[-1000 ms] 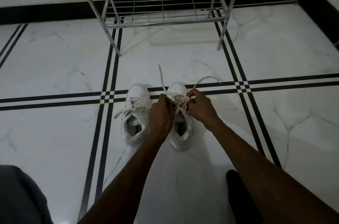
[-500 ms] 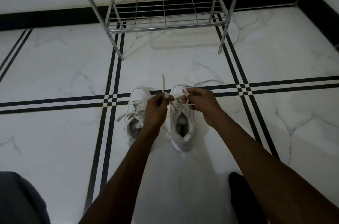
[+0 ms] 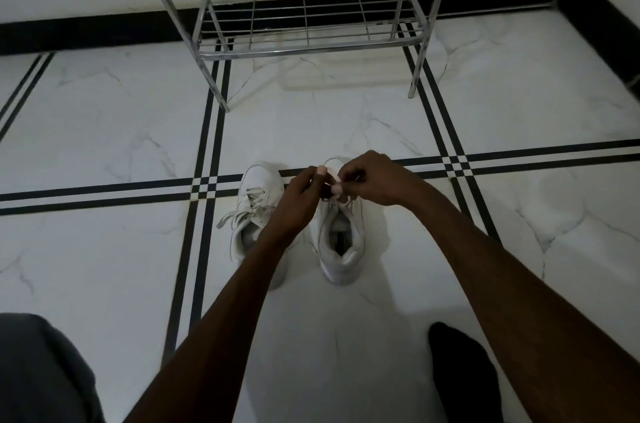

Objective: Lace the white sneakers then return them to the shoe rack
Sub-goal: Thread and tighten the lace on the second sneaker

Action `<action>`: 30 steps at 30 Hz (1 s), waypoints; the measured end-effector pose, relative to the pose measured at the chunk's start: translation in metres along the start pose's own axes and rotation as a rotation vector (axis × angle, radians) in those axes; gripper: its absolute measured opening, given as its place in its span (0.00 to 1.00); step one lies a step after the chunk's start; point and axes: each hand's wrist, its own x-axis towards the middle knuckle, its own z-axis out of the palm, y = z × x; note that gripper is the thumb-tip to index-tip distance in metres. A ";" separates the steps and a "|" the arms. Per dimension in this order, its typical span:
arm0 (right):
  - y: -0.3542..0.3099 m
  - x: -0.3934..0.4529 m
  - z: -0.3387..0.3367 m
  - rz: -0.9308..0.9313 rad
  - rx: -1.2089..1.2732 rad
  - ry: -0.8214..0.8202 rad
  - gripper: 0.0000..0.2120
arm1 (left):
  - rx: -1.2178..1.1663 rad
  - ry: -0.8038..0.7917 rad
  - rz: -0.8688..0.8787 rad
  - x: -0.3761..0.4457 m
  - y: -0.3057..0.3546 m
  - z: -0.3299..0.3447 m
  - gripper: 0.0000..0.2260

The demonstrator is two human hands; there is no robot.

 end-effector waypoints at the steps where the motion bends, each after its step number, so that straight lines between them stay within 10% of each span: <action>1: 0.001 0.000 -0.003 -0.012 -0.032 0.037 0.07 | -0.014 0.016 -0.014 0.000 -0.002 0.001 0.17; 10: 0.013 0.002 0.015 -0.033 0.009 0.468 0.05 | -0.077 0.059 -0.051 -0.001 -0.007 0.003 0.11; 20: 0.012 -0.005 0.019 0.056 0.601 0.304 0.10 | 0.128 0.112 0.013 0.003 -0.014 -0.009 0.29; 30: 0.018 -0.012 0.010 0.248 0.890 0.216 0.04 | -0.062 0.231 -0.023 -0.009 0.011 -0.047 0.10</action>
